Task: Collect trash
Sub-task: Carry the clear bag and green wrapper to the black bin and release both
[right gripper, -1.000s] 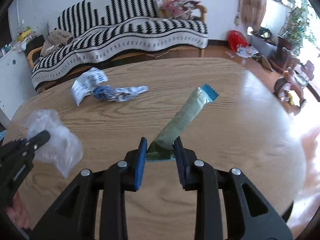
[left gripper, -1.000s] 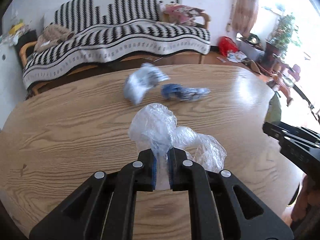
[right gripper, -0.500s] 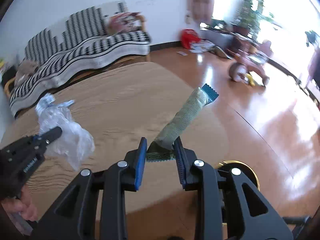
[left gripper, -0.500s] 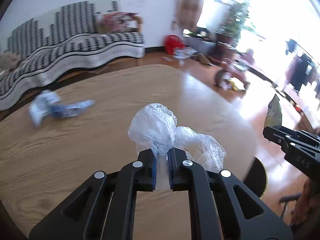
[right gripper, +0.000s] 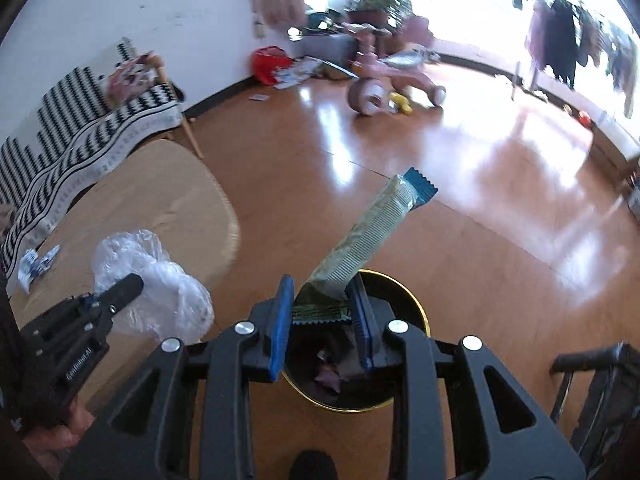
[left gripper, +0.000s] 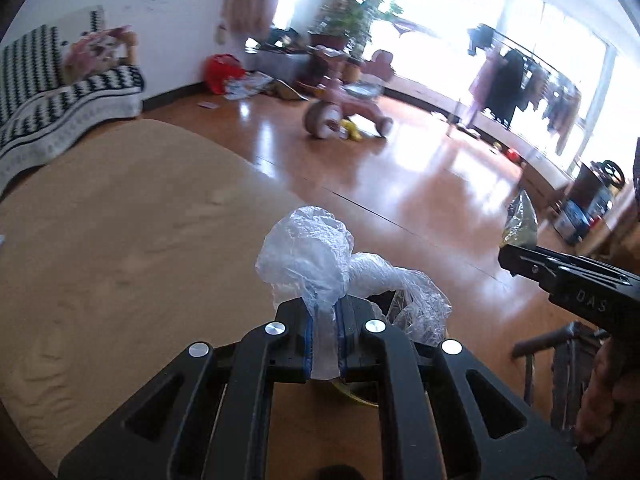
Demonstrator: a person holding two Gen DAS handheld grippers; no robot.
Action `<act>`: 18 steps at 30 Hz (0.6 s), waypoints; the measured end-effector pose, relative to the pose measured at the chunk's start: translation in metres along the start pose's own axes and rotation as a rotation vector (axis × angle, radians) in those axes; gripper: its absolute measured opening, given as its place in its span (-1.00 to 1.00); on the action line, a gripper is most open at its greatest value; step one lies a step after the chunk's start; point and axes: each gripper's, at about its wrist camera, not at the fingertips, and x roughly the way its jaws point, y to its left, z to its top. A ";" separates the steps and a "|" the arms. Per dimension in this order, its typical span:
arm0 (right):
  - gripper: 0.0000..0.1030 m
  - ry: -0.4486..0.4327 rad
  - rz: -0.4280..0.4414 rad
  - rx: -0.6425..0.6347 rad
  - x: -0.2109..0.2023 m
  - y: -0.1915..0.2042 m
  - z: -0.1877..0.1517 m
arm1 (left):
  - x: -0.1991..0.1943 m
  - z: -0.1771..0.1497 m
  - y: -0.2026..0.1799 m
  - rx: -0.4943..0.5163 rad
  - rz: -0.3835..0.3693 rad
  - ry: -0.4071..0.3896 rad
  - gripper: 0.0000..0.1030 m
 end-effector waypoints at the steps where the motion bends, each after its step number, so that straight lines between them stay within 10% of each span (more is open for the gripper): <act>1: -0.45 0.011 -0.005 0.010 0.003 -0.008 -0.002 | 0.008 -0.002 -0.008 0.009 -0.011 0.012 -0.85; 18: -0.45 0.088 -0.001 0.076 0.021 -0.052 -0.011 | 0.065 -0.010 -0.040 0.059 -0.042 0.095 -0.85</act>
